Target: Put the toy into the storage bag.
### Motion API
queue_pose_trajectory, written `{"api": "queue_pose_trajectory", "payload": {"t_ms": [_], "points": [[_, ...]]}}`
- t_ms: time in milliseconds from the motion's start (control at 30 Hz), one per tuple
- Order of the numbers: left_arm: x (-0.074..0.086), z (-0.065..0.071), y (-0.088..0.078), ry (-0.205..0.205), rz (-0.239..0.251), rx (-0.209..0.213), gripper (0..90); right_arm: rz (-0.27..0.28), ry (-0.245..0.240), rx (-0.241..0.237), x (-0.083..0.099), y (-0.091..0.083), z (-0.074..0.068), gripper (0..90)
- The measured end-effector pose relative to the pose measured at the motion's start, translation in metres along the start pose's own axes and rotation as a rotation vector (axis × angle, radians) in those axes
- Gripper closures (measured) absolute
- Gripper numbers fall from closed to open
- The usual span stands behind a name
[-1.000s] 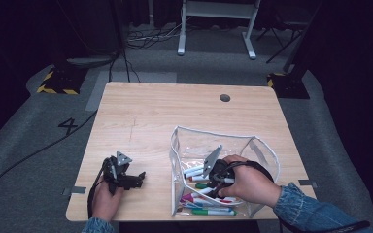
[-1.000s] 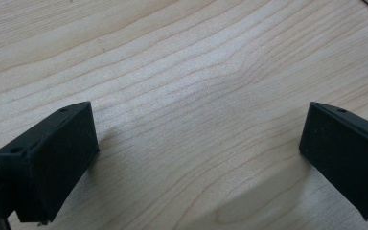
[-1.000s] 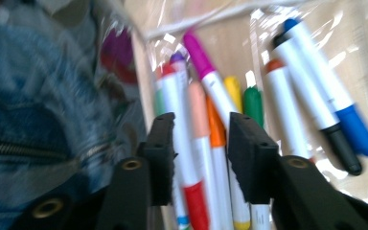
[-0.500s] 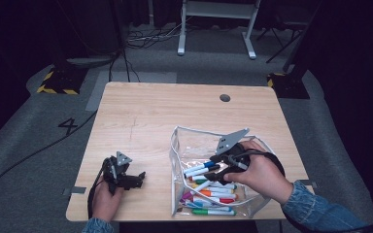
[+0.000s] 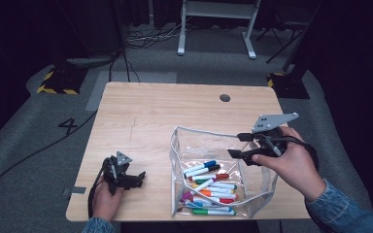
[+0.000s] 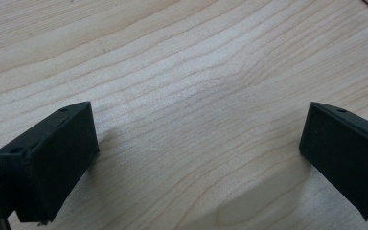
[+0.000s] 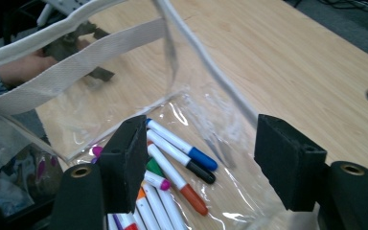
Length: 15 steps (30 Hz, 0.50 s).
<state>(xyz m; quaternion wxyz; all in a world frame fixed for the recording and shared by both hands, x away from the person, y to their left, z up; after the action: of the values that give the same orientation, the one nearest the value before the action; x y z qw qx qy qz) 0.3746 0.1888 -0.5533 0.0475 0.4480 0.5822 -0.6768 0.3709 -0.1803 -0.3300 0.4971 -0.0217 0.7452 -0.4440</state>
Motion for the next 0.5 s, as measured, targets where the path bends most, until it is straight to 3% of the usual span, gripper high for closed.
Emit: {"api": "queue_pose_trajectory", "payload": {"t_ms": [333, 500], "points": [[-0.001, 0.000, 0.001, 0.001, -0.006, -0.001, 0.0, 0.065, 0.114, 0.123, 0.019, -0.046, 0.051, 37.4], [-0.001, -0.001, 0.001, 0.001, -0.006, -0.001, 0.0, 0.095, 0.184, 0.160, 0.034, -0.063, 0.075, 38.7]]}}
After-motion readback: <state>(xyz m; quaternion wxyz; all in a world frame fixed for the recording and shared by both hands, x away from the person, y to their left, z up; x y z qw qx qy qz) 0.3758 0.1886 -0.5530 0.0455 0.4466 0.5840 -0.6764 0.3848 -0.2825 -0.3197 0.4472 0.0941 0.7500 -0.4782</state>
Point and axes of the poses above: each handheld gripper's, and its own axes: y roughly forward along the jaws, x roughly out of its underside, z roughly to its right, the point moved 6 cm from there along y, roughly forward along the jaws, and after that the axes turned 9 degrees about y, right-handed, at the moved point
